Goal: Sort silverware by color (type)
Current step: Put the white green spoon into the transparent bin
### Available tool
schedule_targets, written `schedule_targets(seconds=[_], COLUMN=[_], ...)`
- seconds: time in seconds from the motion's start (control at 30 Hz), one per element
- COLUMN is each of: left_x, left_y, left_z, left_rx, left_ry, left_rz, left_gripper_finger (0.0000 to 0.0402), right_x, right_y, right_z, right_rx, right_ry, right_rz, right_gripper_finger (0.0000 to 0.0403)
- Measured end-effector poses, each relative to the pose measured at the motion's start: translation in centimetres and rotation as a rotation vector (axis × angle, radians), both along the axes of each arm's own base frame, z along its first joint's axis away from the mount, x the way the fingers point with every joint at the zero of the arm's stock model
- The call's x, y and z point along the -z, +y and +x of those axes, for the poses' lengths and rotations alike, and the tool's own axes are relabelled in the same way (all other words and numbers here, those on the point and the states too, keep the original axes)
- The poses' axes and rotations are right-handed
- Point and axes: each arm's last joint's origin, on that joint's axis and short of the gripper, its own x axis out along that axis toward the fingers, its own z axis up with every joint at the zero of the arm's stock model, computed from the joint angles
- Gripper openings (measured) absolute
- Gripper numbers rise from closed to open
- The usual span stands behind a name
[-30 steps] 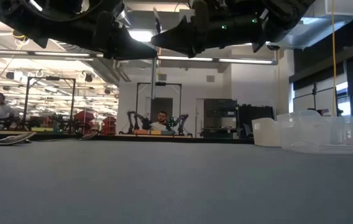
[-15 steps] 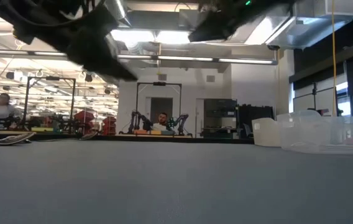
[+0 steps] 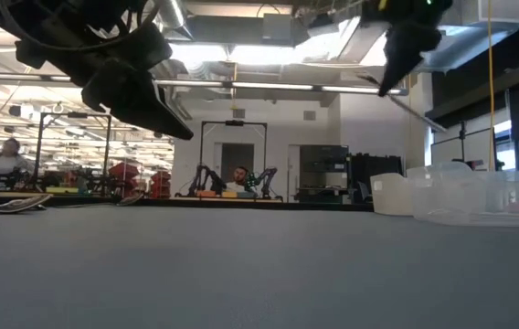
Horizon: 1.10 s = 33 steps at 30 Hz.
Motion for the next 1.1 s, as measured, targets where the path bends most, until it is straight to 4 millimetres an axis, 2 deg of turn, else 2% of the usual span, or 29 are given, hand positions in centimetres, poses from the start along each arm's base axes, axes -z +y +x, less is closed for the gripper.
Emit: schedule_targets(seconds=[0.3,0.83,1.1], left_x=[0.1,0.1,0.0], left_y=[0.0,0.0,0.0], left_z=[-0.1,-0.1,0.0], left_rx=[0.001,0.001,0.014], left_ry=[0.012,0.012,0.007], left_rz=[0.003,0.004,0.024], left_gripper_finger=[0.0098,0.0098,0.0098], right_x=[2.2,8.4,10.4], right_y=[0.1,-1.0,-1.9], right_z=[-1.6,-5.1,-5.6], right_rx=[0.122,0.281,0.337], right_ry=[0.103,0.262,0.257], right_rz=[0.053,0.181,0.23], right_gripper_finger=[0.0001,0.0001,0.0004])
